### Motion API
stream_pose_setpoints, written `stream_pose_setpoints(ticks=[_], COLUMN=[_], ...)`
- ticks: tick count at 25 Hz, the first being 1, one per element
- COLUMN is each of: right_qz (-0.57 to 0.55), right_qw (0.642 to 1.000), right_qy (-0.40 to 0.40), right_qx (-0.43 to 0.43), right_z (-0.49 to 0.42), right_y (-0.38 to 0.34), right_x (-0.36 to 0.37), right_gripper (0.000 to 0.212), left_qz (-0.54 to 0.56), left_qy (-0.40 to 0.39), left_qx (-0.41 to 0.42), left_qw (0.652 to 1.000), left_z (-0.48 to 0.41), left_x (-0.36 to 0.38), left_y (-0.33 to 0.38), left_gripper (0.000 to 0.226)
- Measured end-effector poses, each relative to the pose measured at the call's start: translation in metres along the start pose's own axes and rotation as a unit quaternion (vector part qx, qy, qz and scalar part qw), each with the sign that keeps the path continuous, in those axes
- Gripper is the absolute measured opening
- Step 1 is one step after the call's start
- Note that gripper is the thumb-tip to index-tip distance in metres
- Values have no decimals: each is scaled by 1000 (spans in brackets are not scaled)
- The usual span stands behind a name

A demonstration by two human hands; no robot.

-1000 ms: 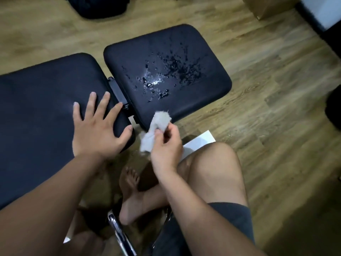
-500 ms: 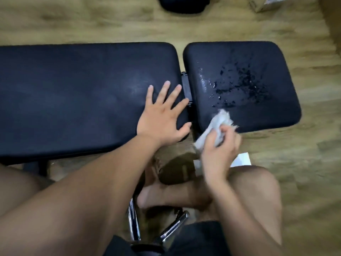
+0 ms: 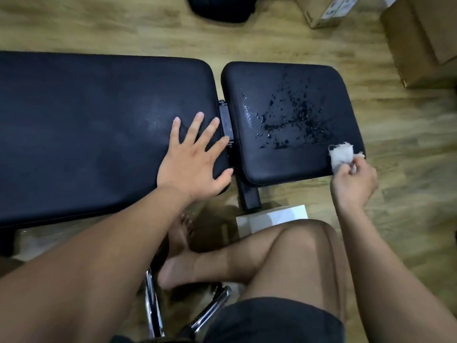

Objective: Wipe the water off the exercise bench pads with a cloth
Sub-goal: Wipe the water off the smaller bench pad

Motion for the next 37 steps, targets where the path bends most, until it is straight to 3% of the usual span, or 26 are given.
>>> stream_pose_setpoints(ticks=[4, 7, 9, 13, 15, 17, 19, 23, 26, 29, 33, 35, 37], right_qz=[-13, -3, 29, 74, 109, 119, 83, -38, -45, -35, -29, -7, 25], right_qw=[981, 932, 899, 969, 982, 986, 987, 943, 918, 964, 999, 1000, 993], right_qy=[-32, -88, -113, -40, -50, -43, -28, -104, -129, -76, -26, -14, -27], right_qx=[-192, -351, -421, -232, -147, -106, -136, -315, -372, -251, 34, 3, -114], right_z=[95, 166, 149, -5, -60, -61, -6, 144, 126, 10, -96, -78, -20], right_y=[-80, -145, -142, -45, -11, -18, -53, -147, -137, -65, 15, -7, -57], right_x=[38, 59, 63, 26, 14, 19, 32, 65, 64, 32, 10, 19, 41], right_gripper=[41, 33, 29, 43, 49, 51, 50, 36, 29, 22, 29, 39, 40], left_qz=[-5, 0, 7, 0, -1, -4, -3, -1, 5, 4, 1, 1, 2], left_qy=[-5, -5, 1, 5, -1, -4, -4, -2, 9, 11, 13, 16, 15], left_qx=[-6, -1, 1, -2, 0, 3, -2, 0, -1, -2, 0, -1, -2], left_qw=[1000, 1000, 1000, 1000, 1000, 1000, 1000, 1000, 1000, 1000, 1000, 1000, 1000], left_z=[0, 1, 0, 1, 0, 0, 1, 0, 0, 1, 0, 1, 0], left_x=[-1, -1, -3, -2, -1, -1, -1, -2, -2, -2, -2, -3, -3], left_y=[-2, -1, -1, -2, -2, -1, -2, -1, -2, -2, -1, -1, -2], left_gripper=[76, 76, 76, 76, 76, 76, 76, 76, 77, 76, 76, 75, 74])
Point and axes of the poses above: each hand's wrist, its own z-axis away from the middle knuckle, its own x-axis out of the palm, y = z × x, the point moved 9 cm from there along -z, towards the middle knuckle, and after that the axes turned 1 degree about z, right-handed, at the moved point
